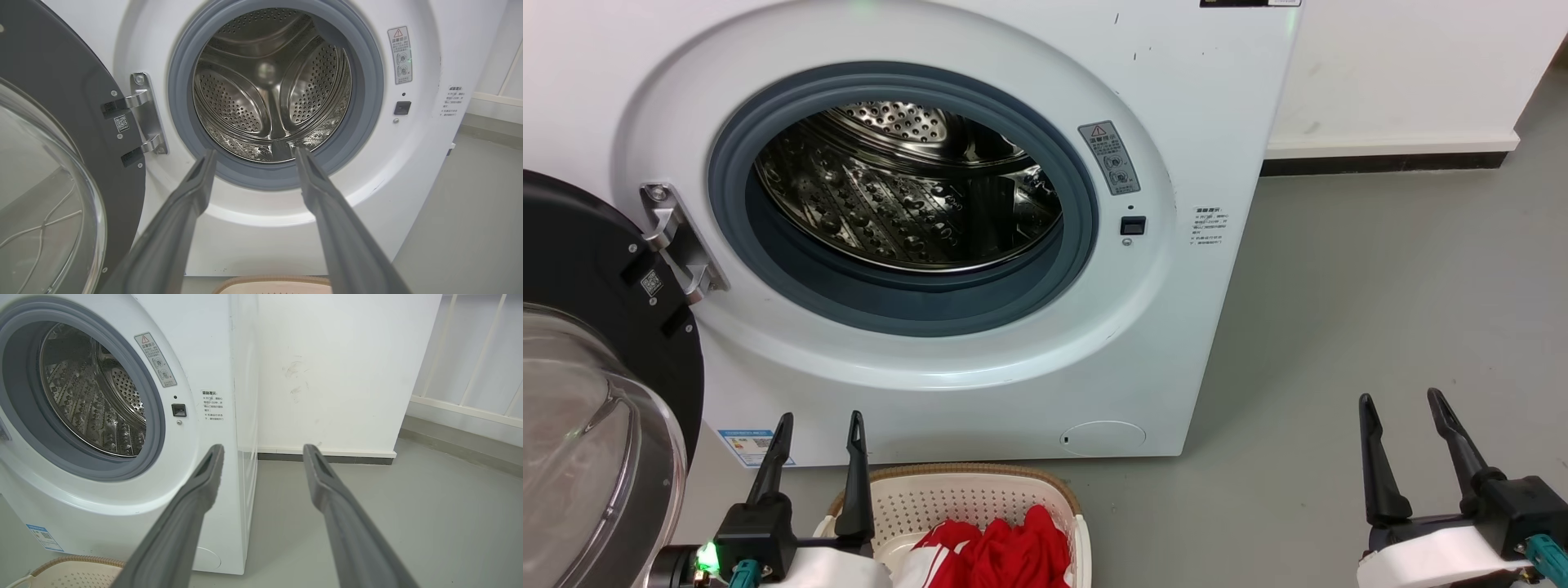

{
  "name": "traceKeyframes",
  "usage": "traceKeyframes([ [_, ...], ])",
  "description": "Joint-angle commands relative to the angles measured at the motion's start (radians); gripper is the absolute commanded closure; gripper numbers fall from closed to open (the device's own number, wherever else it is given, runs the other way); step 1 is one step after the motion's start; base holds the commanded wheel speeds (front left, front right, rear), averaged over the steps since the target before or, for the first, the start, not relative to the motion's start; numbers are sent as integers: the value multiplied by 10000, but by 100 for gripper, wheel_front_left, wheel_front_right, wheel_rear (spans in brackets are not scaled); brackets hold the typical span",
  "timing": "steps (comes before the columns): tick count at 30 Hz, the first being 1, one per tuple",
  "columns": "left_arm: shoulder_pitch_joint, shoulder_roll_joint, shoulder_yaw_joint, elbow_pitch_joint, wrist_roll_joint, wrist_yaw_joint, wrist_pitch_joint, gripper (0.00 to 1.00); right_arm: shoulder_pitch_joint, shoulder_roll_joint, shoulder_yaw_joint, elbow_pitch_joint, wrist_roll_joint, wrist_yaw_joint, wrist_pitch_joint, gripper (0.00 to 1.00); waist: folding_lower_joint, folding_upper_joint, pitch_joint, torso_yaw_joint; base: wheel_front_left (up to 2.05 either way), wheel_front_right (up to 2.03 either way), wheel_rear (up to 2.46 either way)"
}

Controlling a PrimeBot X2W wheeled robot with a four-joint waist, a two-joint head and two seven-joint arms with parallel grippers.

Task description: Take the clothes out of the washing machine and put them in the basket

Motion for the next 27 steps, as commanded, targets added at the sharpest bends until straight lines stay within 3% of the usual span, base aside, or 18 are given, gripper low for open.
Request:
traceKeyframes([
  [1, 107, -17, 8, 18, 61, 24, -26, 0, 105, -6, 10, 2, 43, -11, -16, 0, 1, -1, 3, -2, 0, 0, 0],
  [13, 147, -44, -23, -8, 145, 103, -26, 0, 79, -6, -20, -34, 9, -11, -16, 0, 1, -1, 56, -4, 0, 0, 0],
  [14, 153, -46, -11, -40, 126, 99, -26, 100, 85, -6, -16, -38, 11, -11, -16, 100, 1, -1, 63, 0, 0, 0, 0],
  [17, 94, -42, 20, 403, -89, 68, 108, 100, 12, 30, -43, 355, 202, 2, 75, 100, 1, -1, 62, 2, 0, 0, 0],
  [27, -174, -45, 200, 602, -2208, -133, 628, 100, -220, 25, -91, 526, 2359, 1, 583, 100, 1, -1, 65, 41, 0, 0, 0],
])
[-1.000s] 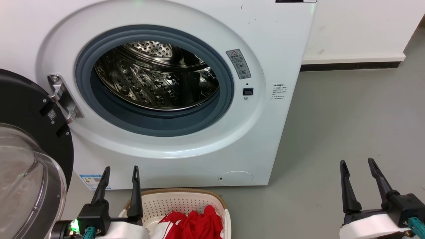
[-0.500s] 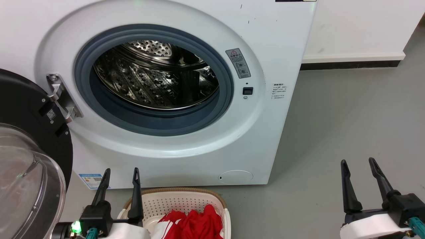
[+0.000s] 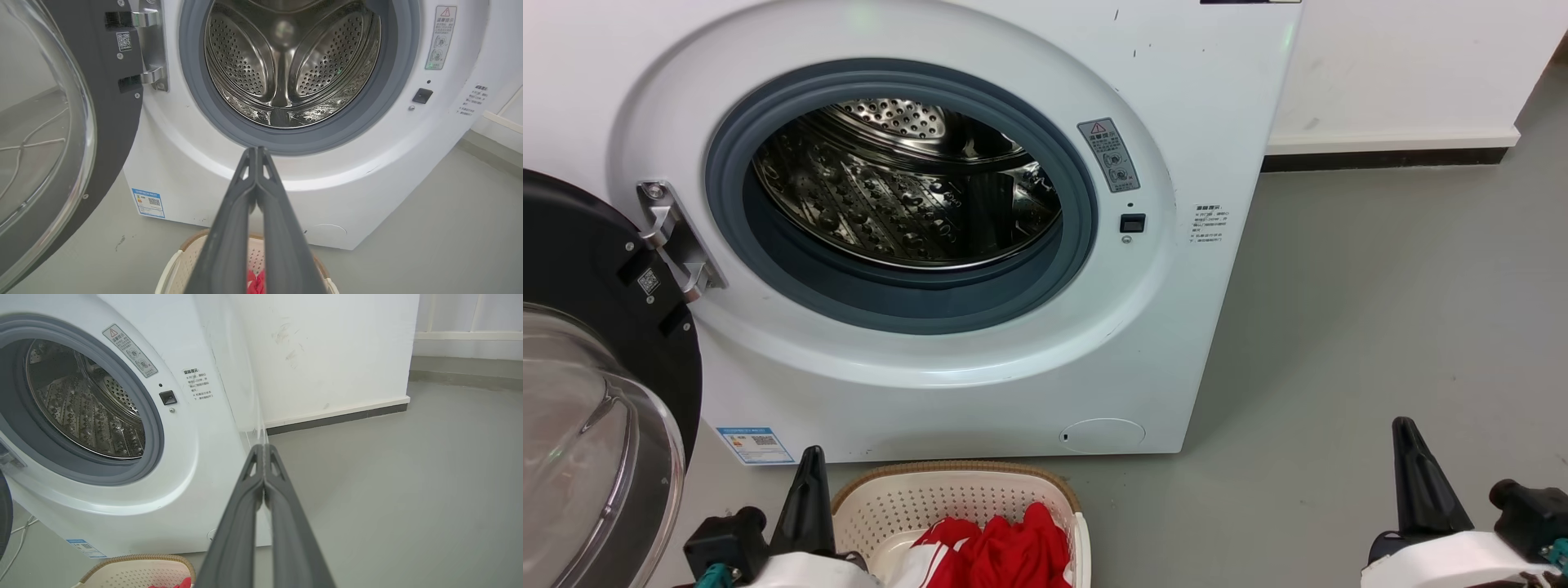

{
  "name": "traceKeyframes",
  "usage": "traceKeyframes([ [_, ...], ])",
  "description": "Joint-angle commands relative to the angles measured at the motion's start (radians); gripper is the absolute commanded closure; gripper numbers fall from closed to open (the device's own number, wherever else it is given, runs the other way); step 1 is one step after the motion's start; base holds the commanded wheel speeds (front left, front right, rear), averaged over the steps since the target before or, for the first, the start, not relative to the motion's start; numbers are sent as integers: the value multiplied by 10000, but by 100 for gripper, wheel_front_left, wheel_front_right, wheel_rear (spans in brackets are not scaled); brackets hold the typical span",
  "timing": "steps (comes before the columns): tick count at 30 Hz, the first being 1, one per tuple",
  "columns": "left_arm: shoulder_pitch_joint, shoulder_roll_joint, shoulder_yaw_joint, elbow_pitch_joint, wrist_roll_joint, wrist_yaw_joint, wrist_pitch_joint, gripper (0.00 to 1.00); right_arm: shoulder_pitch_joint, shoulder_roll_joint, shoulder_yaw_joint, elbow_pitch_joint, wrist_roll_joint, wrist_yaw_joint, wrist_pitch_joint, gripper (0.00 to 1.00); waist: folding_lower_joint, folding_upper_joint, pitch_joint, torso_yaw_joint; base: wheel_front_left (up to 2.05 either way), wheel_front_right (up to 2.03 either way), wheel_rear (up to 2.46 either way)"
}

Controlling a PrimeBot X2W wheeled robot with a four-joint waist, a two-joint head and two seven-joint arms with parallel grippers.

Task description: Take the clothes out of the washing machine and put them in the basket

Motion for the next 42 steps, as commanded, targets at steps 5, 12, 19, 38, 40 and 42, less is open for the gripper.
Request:
traceKeyframes([
  [5, -390, 2, 110, -47, -1179, -134, 248, 100, -401, -20, -38, -41, 1226, -2, 257, 100, 0, 0, 2, 20, 0, 0, 0],
  [12, -541, 1, 199, 54, -2446, -256, 537, 100, -538, -24, -62, 58, 2508, -2, 554, 100, 0, 0, 4, 47, 0, 0, 0],
  [19, -681, -1, 283, 154, -3614, -365, 809, 100, -665, -28, -89, 155, 3689, -3, 834, 100, 0, 0, 6, 74, 0, 0, 0],
  [38, -1016, -5, 504, 405, -6372, -632, 1471, 100, -970, -38, -151, 385, 6491, -4, 1499, 100, 0, 0, 13, 147, 0, 0, 0],
  [40, -1053, -5, 524, 429, -6632, -655, 1530, 100, -983, -39, -158, 410, 6749, -4, 1558, 100, 0, 0, 14, 155, 0, 0, 0],
  [42, -1084, -6, 542, 452, -6885, -685, 1594, 100, -1015, -40, -164, 432, 7013, -4, 1623, 100, 0, 0, 14, 162, 0, 0, 0],
])
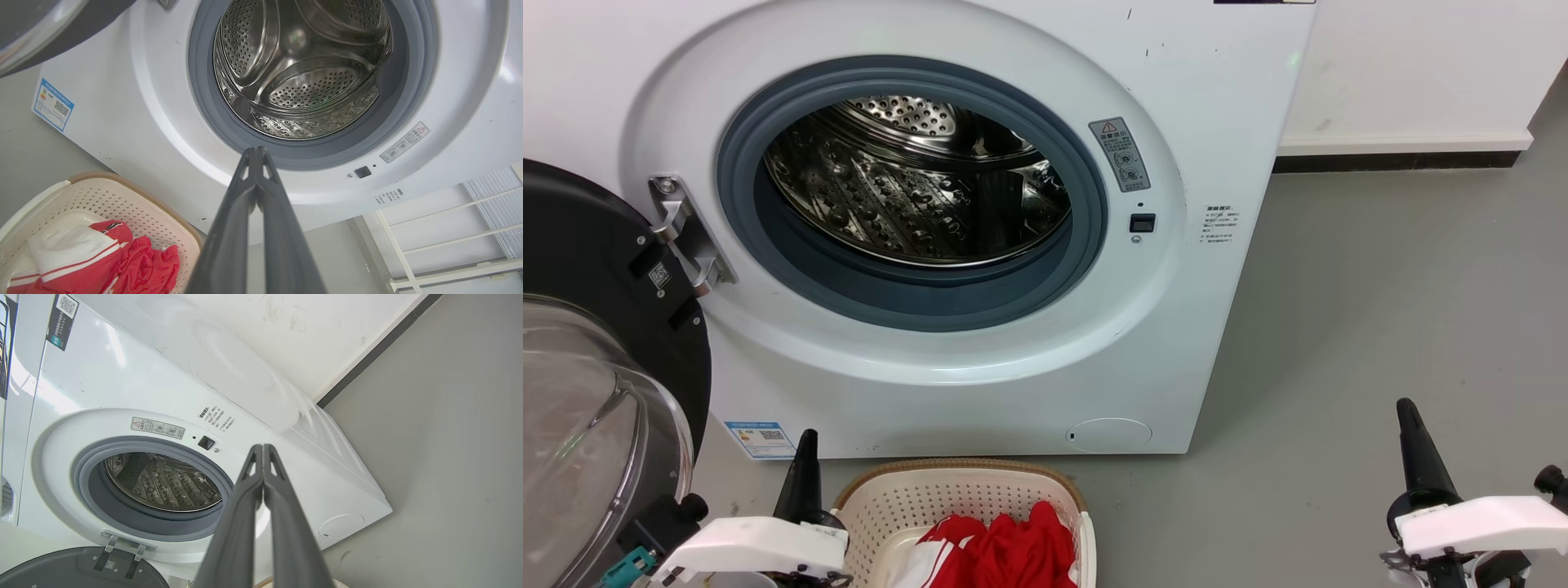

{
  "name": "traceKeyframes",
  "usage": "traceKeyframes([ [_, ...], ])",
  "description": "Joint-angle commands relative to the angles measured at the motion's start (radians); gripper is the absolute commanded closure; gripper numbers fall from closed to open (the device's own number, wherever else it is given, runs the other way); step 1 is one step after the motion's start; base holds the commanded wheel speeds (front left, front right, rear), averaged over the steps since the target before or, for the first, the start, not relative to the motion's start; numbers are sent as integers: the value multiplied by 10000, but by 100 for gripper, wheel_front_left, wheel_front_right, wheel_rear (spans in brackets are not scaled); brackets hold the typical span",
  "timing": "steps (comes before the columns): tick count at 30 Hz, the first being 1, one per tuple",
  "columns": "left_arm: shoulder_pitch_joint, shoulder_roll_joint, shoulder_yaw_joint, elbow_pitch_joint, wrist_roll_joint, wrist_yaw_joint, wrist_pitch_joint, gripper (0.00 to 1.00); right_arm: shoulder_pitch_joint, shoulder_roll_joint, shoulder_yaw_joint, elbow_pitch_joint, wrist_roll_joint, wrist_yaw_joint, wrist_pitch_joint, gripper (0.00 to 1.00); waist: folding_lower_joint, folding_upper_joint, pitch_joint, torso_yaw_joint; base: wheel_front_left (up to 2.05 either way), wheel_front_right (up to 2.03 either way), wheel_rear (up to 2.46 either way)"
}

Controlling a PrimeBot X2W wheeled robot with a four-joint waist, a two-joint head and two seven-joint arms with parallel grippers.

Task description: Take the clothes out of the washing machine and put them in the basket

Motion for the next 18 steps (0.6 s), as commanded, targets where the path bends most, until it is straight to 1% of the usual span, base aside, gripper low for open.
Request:
traceKeyframes([
  [1, -278, 0, 49, -59, -327, -77, 80, 100, -254, -39, -28, -52, 358, -1, 85, 100, 0, 0, 0, 6, 0, 0, 0],
  [18, -495, -3, 201, 116, -2188, -265, 525, 100, -456, -46, -70, 114, 2243, -2, 528, 100, 0, 0, 6, 68, 0, 0, 0],
])
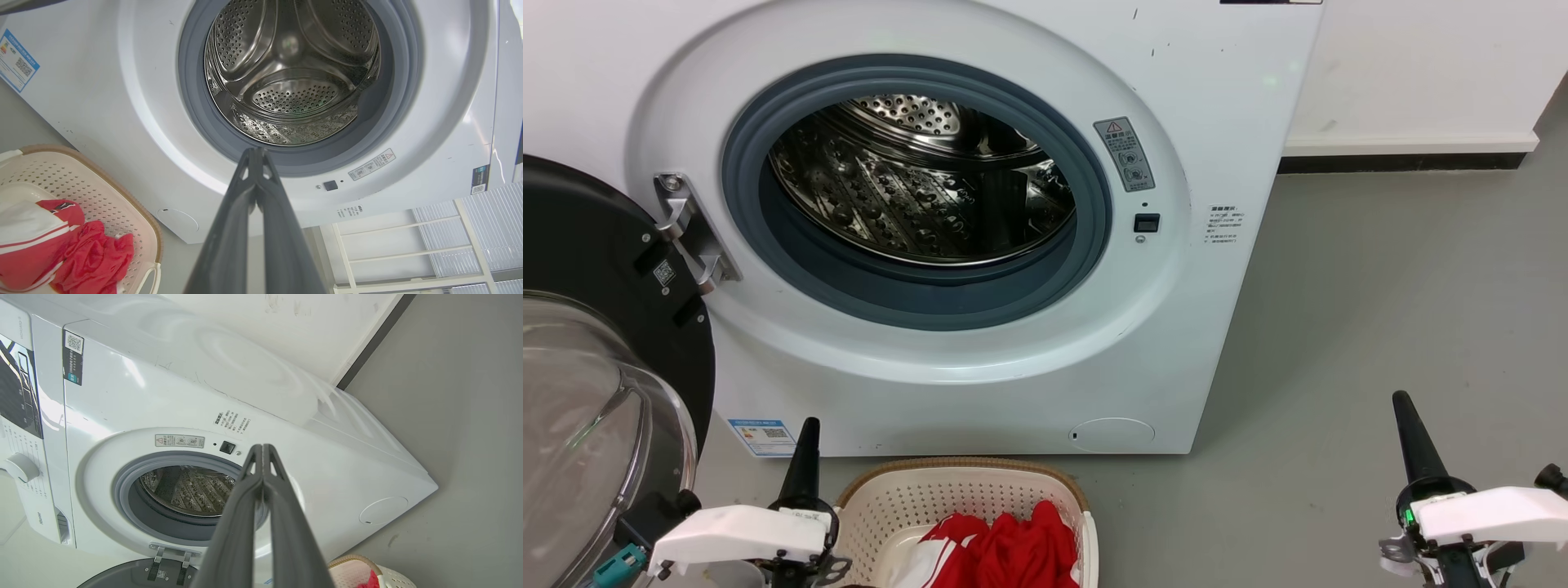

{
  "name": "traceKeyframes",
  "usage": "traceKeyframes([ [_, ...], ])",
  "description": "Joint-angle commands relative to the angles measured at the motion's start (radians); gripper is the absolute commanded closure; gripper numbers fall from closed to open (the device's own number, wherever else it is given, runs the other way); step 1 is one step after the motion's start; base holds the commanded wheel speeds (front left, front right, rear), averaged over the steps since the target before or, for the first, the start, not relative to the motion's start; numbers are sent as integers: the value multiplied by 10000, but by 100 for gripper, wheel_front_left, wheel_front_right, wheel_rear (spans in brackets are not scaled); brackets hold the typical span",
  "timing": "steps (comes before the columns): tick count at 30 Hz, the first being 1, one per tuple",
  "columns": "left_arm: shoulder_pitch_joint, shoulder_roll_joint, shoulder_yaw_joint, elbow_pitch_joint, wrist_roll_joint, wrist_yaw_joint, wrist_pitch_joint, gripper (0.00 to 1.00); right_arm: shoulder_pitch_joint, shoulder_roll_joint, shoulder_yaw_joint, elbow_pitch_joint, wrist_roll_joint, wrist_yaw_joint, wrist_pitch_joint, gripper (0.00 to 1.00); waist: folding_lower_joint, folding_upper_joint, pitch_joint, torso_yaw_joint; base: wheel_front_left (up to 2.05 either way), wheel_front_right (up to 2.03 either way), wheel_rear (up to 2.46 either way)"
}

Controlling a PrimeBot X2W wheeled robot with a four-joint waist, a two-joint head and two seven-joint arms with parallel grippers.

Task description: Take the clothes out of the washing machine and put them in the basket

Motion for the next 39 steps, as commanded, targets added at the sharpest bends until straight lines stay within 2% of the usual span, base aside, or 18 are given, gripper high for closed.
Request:
traceKeyframes([
  [1, -204, -1, 49, -39, -215, -95, 41, 100, -241, -43, -20, -28, 215, -2, 43, 100, 0, 0, 0, 3, 0, 0, 0],
  [39, -633, -11, 334, 316, -3858, -447, 928, 100, -633, -57, -101, 303, 3908, -4, 925, 100, -1, 0, 14, 157, 0, 0, 0],
])
